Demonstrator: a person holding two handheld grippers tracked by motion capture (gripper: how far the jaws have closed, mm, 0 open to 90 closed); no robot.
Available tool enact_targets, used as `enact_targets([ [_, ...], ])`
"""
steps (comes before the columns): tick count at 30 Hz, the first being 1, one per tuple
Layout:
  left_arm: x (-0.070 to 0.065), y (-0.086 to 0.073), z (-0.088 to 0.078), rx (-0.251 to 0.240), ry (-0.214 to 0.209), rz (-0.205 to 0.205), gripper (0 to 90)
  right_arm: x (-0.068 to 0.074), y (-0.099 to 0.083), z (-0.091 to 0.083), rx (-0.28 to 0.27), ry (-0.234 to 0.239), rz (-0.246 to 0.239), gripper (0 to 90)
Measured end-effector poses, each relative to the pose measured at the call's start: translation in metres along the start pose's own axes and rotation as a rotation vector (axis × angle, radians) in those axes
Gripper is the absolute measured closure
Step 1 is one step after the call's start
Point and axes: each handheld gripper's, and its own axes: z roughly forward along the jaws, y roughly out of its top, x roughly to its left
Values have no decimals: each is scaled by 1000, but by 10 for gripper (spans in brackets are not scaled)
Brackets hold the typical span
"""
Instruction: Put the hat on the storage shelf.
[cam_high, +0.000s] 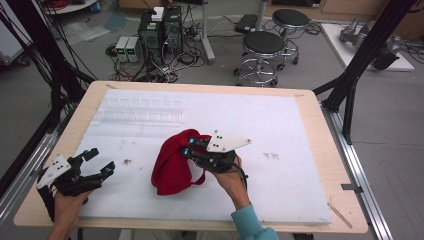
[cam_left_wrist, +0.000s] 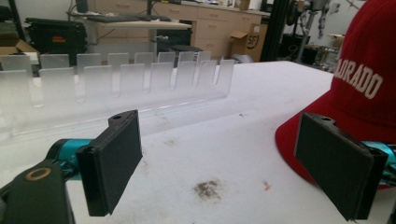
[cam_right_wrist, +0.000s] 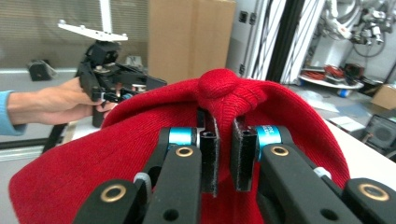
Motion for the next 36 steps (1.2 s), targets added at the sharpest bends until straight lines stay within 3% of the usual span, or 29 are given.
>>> enact_targets([
  [4,-3,10,8,25,-49,32,153,-2,-1,-1,0,24,-3,843],
  [8,-8,17,13,44,-72,54,152,-3,1,-2,7,41,-7,843],
  [13,-24,39,23,51,-168,100,153,-3,6,-3,11,66,-19,843],
  [19,-42,62,34,51,-240,141,152,-2,11,-5,8,101,-29,846],
  [25,-60,83,44,70,-342,150,152,-2,17,-7,23,119,-44,846],
  [28,-68,89,48,93,-370,160,155,-2,19,-8,18,126,-47,845],
  [34,-84,98,61,129,-491,149,152,0,22,-8,25,146,-60,846],
  [35,-89,99,65,140,-542,154,152,1,22,-7,28,149,-58,846],
  [36,-90,100,66,142,-560,160,151,1,22,-7,31,160,-67,845],
])
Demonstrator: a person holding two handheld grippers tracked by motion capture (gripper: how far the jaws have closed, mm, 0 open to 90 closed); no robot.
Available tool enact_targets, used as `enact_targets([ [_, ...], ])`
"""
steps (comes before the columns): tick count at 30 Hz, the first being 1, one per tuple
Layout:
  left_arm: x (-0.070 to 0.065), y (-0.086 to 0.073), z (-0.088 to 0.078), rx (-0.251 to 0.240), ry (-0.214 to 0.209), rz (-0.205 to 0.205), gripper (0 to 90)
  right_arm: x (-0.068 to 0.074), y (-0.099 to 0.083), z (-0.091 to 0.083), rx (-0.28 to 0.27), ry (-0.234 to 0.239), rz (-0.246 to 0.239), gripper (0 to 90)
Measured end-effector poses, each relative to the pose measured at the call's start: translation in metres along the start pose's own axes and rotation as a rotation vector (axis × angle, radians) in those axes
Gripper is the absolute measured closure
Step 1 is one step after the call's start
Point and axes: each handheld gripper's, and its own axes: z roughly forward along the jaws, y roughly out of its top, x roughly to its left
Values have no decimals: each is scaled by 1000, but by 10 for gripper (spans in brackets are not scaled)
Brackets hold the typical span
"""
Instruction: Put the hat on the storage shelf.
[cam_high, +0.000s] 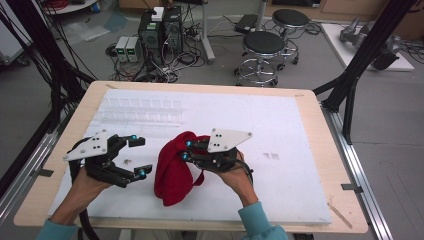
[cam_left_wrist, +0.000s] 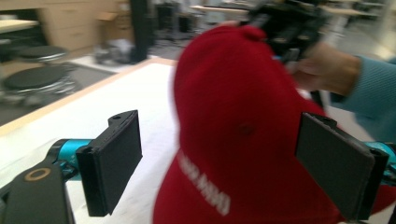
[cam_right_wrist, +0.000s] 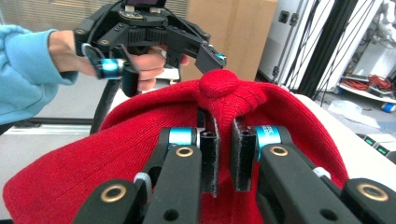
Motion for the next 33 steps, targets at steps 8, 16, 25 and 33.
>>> enact_targets([
  [8,0,5,13,3,-60,10,153,1,0,1,-2,24,-6,845],
  [16,10,11,13,25,-94,1,151,0,1,-4,-15,32,-10,845],
  [25,6,14,27,54,-141,13,133,1,4,0,-8,44,-24,843],
  [33,2,17,39,80,-172,19,131,2,5,3,-4,53,-32,843],
])
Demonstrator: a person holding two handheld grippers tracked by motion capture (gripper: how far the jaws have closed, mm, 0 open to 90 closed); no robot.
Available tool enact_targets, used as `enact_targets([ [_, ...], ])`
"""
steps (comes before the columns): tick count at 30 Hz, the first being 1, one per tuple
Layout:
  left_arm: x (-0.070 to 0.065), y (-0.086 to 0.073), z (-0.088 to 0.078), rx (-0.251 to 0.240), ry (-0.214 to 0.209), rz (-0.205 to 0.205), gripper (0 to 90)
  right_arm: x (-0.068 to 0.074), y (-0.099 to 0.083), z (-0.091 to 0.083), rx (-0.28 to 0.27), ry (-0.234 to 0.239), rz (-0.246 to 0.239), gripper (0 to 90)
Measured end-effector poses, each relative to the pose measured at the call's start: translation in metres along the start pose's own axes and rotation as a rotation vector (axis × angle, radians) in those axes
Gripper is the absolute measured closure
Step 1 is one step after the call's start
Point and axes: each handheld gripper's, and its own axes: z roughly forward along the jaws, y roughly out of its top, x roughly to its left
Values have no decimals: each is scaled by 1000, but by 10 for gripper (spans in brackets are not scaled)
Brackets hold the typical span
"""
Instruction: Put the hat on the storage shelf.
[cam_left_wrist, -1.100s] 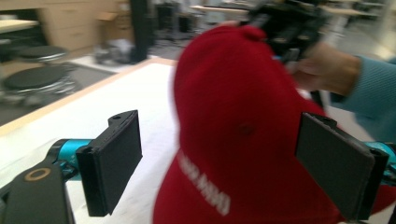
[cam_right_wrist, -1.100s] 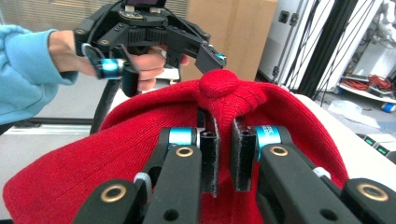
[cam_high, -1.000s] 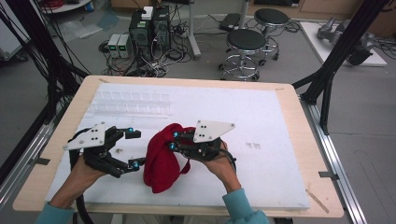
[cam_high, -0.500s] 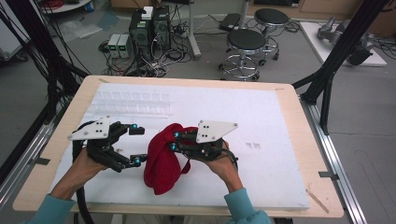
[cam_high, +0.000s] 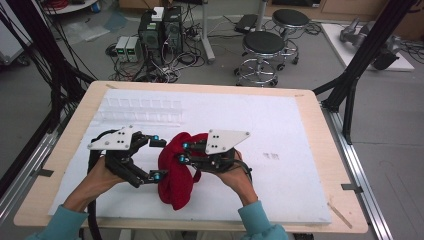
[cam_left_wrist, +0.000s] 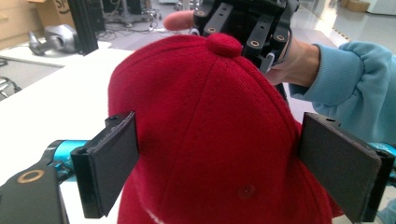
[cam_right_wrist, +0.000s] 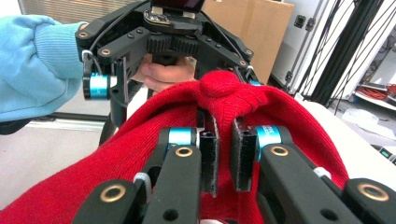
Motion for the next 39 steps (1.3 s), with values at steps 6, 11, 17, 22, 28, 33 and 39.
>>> enact_targets([
  [6,0,0,6,25,-12,-11,132,0,1,2,1,9,-3,843],
  [11,-2,1,11,32,-4,-9,135,-1,3,3,2,11,-6,842],
  [17,-4,1,12,40,5,-23,192,-1,5,3,6,7,-11,843],
  [22,-5,1,9,48,13,-30,281,-1,5,2,2,3,-12,843],
  [28,-7,-2,7,47,14,-45,401,0,5,1,-1,6,-14,843],
  [33,-8,-2,5,57,30,-49,533,0,6,2,2,4,-13,843],
  [39,-8,-1,2,75,63,-66,681,0,6,2,6,2,-18,842],
])
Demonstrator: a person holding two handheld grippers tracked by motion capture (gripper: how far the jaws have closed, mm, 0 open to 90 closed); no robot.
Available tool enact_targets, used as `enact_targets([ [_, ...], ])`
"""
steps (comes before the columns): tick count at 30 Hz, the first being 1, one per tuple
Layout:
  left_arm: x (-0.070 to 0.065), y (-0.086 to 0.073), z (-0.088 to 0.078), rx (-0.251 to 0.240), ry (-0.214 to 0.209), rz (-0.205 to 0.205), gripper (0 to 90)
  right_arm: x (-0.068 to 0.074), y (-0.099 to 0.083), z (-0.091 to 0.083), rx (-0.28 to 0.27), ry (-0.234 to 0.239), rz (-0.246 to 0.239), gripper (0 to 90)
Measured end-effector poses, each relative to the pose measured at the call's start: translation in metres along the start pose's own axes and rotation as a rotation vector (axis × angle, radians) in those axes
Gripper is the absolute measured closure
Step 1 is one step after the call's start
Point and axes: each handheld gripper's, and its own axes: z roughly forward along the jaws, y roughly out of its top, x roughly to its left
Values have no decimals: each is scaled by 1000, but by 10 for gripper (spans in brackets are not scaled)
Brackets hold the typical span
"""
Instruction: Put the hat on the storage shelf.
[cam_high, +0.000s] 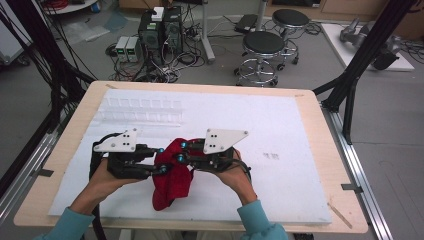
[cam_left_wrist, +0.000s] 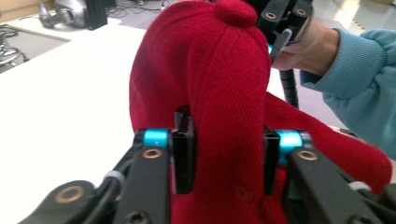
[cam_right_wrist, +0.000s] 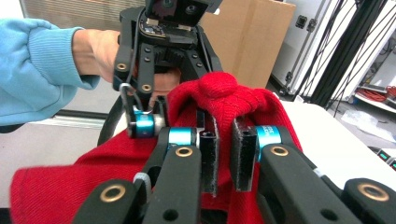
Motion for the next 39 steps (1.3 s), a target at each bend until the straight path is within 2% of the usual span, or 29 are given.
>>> enact_targets([
  [1,0,0,0,4,6,-2,741,0,0,0,2,1,-5,842],
  [3,0,0,-1,11,23,-5,793,1,0,1,12,-5,-7,842],
  [9,-2,0,-2,15,48,-1,827,1,0,3,15,-3,-12,838],
  [13,-2,0,-3,21,60,5,830,1,0,3,21,-13,-8,803],
  [14,-1,0,-4,19,65,0,830,1,-1,3,21,-21,-12,753],
  [15,-1,0,-5,18,74,-4,832,1,-1,3,15,-37,-6,611],
  [16,0,0,-6,21,75,-2,834,2,-1,2,-2,-70,9,451],
  [17,0,0,-6,20,80,-2,835,1,-1,1,-22,-113,32,333],
  [18,0,0,-6,20,81,-5,835,-1,-1,-1,-39,-129,59,318],
  [20,-1,1,-4,23,85,0,835,-1,-1,-3,-48,-141,68,237],
  [25,0,4,-1,34,96,-2,835,1,-1,-1,-13,-148,66,194],
  [30,2,7,-2,35,137,-9,835,-1,-1,-5,-27,-172,89,178],
  [35,8,11,-5,13,200,-42,835,-2,-1,-10,-35,-196,104,176],
  [39,12,15,-6,2,282,-63,835,-2,-1,-10,-32,-207,130,170],
])
